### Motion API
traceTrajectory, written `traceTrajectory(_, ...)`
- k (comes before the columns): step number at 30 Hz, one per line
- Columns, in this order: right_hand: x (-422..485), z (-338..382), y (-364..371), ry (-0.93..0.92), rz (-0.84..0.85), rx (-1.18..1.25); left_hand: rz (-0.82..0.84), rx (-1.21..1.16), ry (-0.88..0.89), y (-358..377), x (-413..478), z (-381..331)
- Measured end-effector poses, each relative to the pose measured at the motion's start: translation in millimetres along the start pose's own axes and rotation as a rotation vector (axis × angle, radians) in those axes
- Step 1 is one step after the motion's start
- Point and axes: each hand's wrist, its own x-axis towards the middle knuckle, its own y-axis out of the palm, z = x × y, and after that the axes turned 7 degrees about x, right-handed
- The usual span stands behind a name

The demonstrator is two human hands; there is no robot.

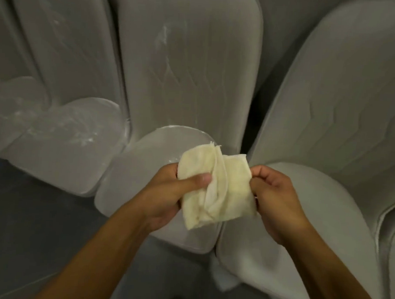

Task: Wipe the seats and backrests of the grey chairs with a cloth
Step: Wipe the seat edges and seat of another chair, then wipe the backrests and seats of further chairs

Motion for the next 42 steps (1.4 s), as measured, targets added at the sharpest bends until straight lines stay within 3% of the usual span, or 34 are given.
traceTrajectory(2,-6.2,41.3,29.2,0.036,-0.035,0.098,0.006,-0.059,-0.01,-11.5,-17.2,-39.5)
traceTrajectory(5,-22.1,97.5,65.4,0.154,0.133,0.362,-0.018,-0.032,0.022,-23.2,-41.7,-84.0)
traceTrajectory(8,-37.9,136.6,89.8,0.124,0.275,0.171,-0.022,0.069,0.058,-42.2,-64.6,-121.0)
traceTrajectory(14,-41.8,184.0,116.8,0.131,0.192,-0.043,-0.06,0.139,0.057,-83.2,-89.5,-180.8)
traceTrajectory(19,-25.9,205.6,121.9,0.077,0.062,0.157,-0.243,0.013,0.08,-97.4,-79.6,-210.6)
traceTrajectory(23,-14.4,213.6,134.3,0.025,0.092,0.3,-0.339,0.313,0.143,-82.0,-70.6,-216.9)
traceTrajectory(26,-0.1,224.1,136.7,0.011,0.135,0.417,-0.165,0.319,0.046,-70.0,-65.8,-229.4)
traceTrajectory(29,15.3,233.4,135.8,-0.02,0.125,0.379,-0.021,0.38,-0.047,-65.0,-52.8,-244.5)
traceTrajectory(31,27.5,238.9,129.4,-0.019,0.086,0.457,-0.053,0.313,-0.045,-66.9,-39.0,-252.2)
traceTrajectory(36,57.1,232.4,94.0,0.075,-0.12,0.682,-0.127,-0.408,-0.046,-84.6,-16.3,-274.7)
traceTrajectory(40,69.2,211.1,82.1,0.193,0.112,0.452,-0.086,-0.447,-0.074,-89.7,-1.8,-288.0)
traceTrajectory(42,72.9,209.2,84.4,0.15,0.148,0.318,-0.03,-0.411,-0.128,-90.1,7.6,-292.2)
